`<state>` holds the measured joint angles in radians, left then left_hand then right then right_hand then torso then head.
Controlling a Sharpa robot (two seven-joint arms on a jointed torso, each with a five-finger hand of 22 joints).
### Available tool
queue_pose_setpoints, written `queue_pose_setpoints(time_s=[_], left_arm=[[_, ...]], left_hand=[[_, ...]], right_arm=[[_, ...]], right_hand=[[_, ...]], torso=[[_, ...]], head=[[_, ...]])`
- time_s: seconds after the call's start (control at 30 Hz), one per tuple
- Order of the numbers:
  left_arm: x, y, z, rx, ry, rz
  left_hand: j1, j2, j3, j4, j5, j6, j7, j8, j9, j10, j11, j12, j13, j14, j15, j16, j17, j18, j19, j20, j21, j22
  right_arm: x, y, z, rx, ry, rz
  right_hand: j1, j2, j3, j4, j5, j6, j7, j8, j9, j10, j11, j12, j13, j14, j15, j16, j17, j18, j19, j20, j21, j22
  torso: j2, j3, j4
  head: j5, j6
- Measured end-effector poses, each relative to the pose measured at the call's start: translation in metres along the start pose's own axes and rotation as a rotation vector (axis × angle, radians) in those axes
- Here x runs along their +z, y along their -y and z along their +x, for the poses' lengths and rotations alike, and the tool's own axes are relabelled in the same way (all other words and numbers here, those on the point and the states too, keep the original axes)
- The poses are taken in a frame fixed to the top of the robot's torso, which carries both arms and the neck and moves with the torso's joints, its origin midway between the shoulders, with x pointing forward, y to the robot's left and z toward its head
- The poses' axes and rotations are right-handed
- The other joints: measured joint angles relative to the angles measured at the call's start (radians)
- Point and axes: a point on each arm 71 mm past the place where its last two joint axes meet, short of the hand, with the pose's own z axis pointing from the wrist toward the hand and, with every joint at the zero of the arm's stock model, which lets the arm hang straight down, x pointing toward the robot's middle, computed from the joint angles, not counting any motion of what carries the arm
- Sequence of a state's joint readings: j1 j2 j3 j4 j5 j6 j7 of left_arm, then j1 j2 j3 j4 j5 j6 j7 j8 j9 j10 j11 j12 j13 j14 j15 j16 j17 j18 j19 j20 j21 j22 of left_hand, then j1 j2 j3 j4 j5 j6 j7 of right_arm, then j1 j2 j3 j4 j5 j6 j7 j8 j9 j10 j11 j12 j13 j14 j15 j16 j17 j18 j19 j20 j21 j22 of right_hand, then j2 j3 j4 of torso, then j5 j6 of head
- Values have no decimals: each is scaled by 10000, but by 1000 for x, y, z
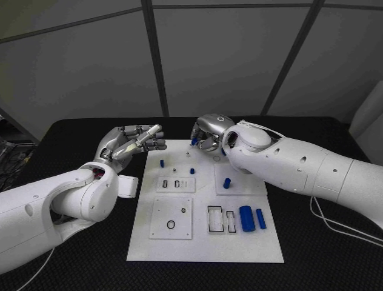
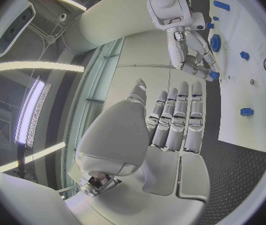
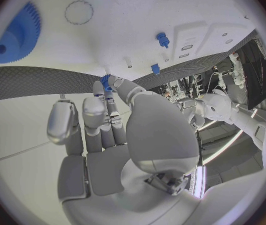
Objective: Assemble the parts on the task board
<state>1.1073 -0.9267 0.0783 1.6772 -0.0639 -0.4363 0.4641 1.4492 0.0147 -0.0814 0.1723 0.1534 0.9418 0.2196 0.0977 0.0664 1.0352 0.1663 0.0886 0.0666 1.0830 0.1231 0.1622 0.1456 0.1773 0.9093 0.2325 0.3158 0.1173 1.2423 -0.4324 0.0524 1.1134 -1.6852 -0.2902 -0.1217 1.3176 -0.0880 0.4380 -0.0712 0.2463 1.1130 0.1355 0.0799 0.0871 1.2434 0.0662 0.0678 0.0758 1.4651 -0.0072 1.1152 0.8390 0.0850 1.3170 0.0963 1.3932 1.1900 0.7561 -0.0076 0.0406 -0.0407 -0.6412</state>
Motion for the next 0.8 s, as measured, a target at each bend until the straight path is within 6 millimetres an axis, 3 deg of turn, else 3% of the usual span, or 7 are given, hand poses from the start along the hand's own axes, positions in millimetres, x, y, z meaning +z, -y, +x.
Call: queue_pose_setpoints(time_s=[0.8], left_arm=[[1, 0, 2, -19, -34, 5]], left_hand=[[0, 0, -28, -28, -41, 0, 0, 0, 0, 0, 0, 0, 0, 0, 0, 3, 12, 0, 0, 0, -39, -17]], right_arm=[[9, -5, 6, -48, -429, 78]], right_hand=[[-2, -2, 70, 71, -86, -66, 36, -80, -1, -73, 72, -24, -27, 0, 0, 55, -29, 0, -1, 0, 0, -59]], torso=[[23, 13, -13]], head=[[41, -8]])
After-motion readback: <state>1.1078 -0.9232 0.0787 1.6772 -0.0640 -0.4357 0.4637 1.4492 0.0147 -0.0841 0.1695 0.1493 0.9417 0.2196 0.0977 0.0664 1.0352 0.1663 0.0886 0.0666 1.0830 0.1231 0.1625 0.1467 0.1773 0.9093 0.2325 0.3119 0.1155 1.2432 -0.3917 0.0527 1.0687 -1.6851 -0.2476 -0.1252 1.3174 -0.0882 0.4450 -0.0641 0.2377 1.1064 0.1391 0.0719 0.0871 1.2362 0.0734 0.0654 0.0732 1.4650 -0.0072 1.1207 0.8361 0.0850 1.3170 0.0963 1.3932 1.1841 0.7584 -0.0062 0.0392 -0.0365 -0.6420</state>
